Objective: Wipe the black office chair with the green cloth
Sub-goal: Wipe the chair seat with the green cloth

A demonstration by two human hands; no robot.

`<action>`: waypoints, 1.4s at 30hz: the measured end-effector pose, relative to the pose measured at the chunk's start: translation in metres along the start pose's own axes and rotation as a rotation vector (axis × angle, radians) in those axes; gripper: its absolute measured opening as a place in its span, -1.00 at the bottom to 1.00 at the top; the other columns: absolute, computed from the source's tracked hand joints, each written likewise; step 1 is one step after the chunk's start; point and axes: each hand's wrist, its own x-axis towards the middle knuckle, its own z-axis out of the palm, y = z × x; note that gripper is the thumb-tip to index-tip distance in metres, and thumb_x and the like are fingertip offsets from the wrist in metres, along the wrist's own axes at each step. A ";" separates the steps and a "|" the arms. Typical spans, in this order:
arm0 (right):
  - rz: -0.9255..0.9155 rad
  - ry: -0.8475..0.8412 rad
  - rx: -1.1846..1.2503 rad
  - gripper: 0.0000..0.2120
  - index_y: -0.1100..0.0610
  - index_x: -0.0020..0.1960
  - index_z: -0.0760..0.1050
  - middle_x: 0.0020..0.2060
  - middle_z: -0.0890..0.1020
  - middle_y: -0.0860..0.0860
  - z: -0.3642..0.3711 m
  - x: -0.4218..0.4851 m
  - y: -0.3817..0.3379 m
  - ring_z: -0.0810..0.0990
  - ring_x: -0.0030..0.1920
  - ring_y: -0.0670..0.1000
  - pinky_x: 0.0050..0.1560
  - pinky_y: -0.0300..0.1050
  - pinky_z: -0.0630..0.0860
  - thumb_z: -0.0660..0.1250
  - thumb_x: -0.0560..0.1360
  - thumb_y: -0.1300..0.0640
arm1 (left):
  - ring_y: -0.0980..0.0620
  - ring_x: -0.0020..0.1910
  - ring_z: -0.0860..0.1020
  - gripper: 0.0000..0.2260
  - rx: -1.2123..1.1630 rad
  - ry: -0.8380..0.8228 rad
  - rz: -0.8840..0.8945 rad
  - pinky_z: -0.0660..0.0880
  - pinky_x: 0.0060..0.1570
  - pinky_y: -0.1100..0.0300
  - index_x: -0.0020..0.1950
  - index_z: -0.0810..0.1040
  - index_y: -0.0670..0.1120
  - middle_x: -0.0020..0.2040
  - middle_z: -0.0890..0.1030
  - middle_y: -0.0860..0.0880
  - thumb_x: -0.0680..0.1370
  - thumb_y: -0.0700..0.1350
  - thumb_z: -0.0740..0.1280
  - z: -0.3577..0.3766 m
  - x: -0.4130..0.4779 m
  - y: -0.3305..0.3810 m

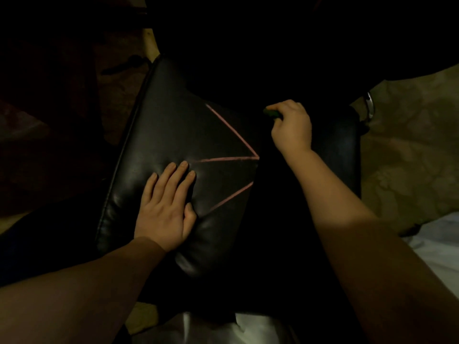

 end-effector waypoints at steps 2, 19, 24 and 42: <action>0.002 -0.004 0.016 -0.65 0.14 0.23 0.56 0.19 0.56 0.04 -0.001 -0.013 -0.001 0.46 0.23 -0.01 0.25 -0.30 0.31 0.20 0.53 0.37 | -0.13 0.49 0.28 -0.46 -0.003 -0.003 -0.003 0.14 0.45 -0.12 0.44 0.42 -0.18 0.49 0.35 -0.16 0.47 -0.04 0.12 0.000 0.000 0.000; -0.077 -0.059 0.070 -0.68 0.22 0.06 0.64 -0.02 0.64 0.11 -0.021 -0.151 -0.027 0.55 0.05 0.10 0.12 -0.04 0.49 0.24 0.43 0.46 | -0.11 0.49 0.28 -0.49 -0.043 0.069 -0.002 0.11 0.48 -0.07 0.43 0.41 -0.15 0.49 0.35 -0.13 0.50 -0.03 0.12 0.003 -0.001 0.000; -0.087 -0.066 0.120 -0.69 0.23 0.00 0.65 -0.07 0.65 0.10 -0.026 -0.201 -0.038 0.58 0.00 0.12 0.08 -0.03 0.50 0.26 0.38 0.47 | -0.12 0.49 0.28 -0.49 -0.054 0.053 -0.004 0.13 0.48 -0.09 0.43 0.42 -0.16 0.49 0.35 -0.14 0.51 -0.03 0.11 -0.003 -0.002 0.002; -0.268 -0.189 0.240 -0.73 0.20 0.00 0.67 -0.06 0.67 0.07 -0.031 -0.327 -0.066 0.63 -0.04 0.14 0.04 -0.03 0.56 0.36 0.37 0.41 | -0.10 0.51 0.25 -0.49 -0.085 0.032 -0.025 0.08 0.51 -0.06 0.44 0.40 -0.14 0.50 0.34 -0.12 0.52 -0.02 0.09 -0.006 -0.003 0.004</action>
